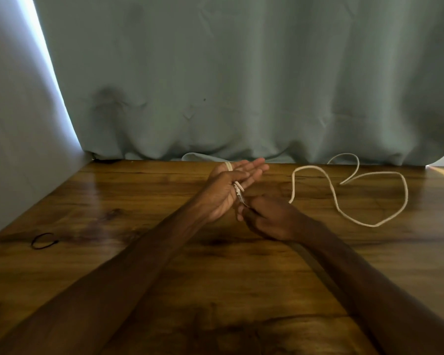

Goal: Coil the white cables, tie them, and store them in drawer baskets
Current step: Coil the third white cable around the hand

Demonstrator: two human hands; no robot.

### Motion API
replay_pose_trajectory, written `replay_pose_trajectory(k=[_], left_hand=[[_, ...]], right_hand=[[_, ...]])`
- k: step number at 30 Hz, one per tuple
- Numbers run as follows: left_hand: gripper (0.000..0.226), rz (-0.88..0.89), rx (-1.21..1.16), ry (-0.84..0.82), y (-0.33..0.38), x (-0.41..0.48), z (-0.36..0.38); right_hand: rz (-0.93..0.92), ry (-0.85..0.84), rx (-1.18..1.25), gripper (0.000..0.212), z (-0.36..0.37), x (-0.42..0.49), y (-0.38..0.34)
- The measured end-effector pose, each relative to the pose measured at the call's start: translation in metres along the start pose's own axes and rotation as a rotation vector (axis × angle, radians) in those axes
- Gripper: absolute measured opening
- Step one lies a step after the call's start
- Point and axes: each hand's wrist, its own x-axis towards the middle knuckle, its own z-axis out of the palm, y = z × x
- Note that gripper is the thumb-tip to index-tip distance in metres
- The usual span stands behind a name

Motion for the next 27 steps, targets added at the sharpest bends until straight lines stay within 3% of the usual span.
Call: replay_pose_trajectory(k=[5,12,16,18,20,23,25,27], left_hand=[[0.050,0.016,0.064,0.121,0.005,0.008,-0.016],[0.050,-0.023,0.395,0.235,0.002,0.013,-0.025],[0.039,-0.037,0.687,0.141,-0.009,0.004,-0.021],[0.019,-0.083,0.897,0.082,-0.004,-0.006,-0.019],[0.031,-0.106,0.979,-0.019,-0.002,-0.012,-0.018],[0.050,-0.127,0.907,-0.082,-0.001,-0.015,-0.012],[0.067,-0.248,0.799,-0.104,0.001,-0.017,-0.003],[0.084,-0.439,0.648,-0.271,0.005,-0.018,0.003]], right_hand=[[-0.029,0.013,-0.045,0.037,-0.009,-0.003,-0.007],[-0.098,0.082,-0.090,0.027,-0.019,-0.008,-0.013],[-0.131,0.072,0.070,0.024,-0.024,-0.014,-0.014],[-0.121,0.098,0.127,0.024,-0.029,-0.016,-0.011],[-0.130,0.158,0.175,0.021,-0.035,-0.017,-0.008],[-0.140,0.266,0.188,0.016,-0.042,-0.017,-0.005],[-0.128,0.349,0.200,0.014,-0.046,-0.017,0.000],[-0.088,0.418,0.219,0.012,-0.049,-0.017,0.009]])
